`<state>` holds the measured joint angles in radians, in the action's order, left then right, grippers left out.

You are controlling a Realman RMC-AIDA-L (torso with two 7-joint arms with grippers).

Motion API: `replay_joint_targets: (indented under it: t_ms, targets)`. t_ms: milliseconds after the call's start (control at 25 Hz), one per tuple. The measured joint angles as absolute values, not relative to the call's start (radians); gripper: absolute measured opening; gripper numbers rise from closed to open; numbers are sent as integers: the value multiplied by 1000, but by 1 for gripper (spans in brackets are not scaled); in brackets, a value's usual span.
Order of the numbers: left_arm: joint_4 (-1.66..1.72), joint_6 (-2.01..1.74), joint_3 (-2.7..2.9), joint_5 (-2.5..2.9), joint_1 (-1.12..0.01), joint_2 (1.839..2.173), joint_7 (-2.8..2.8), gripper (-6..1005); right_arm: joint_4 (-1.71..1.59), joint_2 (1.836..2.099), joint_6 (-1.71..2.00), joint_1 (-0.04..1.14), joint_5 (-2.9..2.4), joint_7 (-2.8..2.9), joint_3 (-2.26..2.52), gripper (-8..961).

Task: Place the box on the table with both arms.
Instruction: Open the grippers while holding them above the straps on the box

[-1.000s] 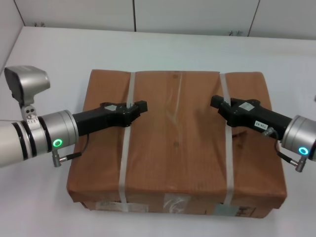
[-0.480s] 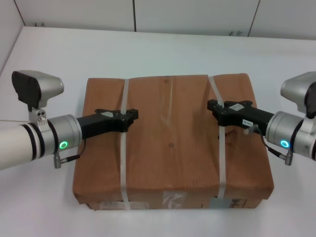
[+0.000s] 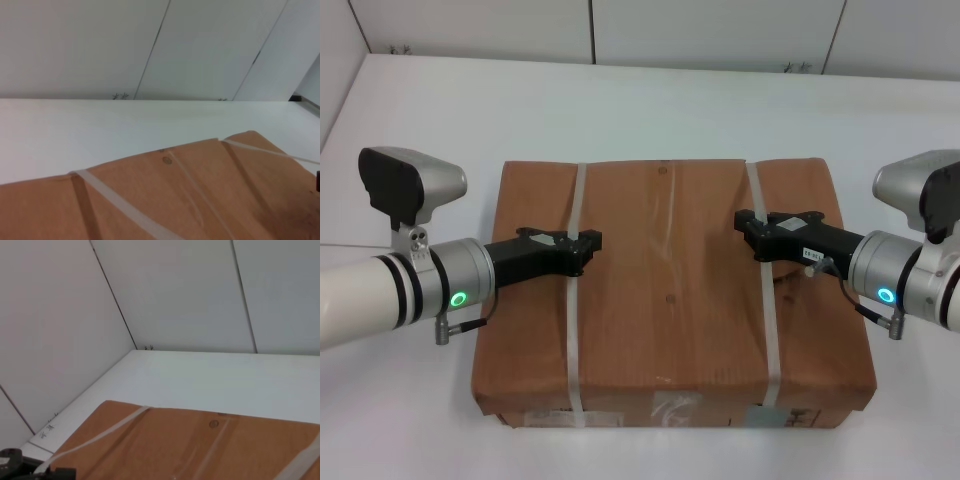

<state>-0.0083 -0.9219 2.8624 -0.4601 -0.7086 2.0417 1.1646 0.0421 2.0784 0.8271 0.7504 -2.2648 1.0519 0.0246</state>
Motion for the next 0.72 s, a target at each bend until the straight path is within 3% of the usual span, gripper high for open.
replay_joint_targets:
  t_ms: [320, 600, 720]
  targets:
    - [-5, -916, 2858, -464, -708, 2042, 1166, 54, 43, 2079, 829, 749, -2265, 1051, 21, 36]
    - [-4, -920, 2854, -469, -700, 2042, 1131, 91, 43, 2079, 833, 741, -2266, 1052, 28, 107]
    - [-3, -916, 2853, -470, -692, 2042, 1126, 264, 44, 2079, 830, 734, -2266, 1059, 27, 138]
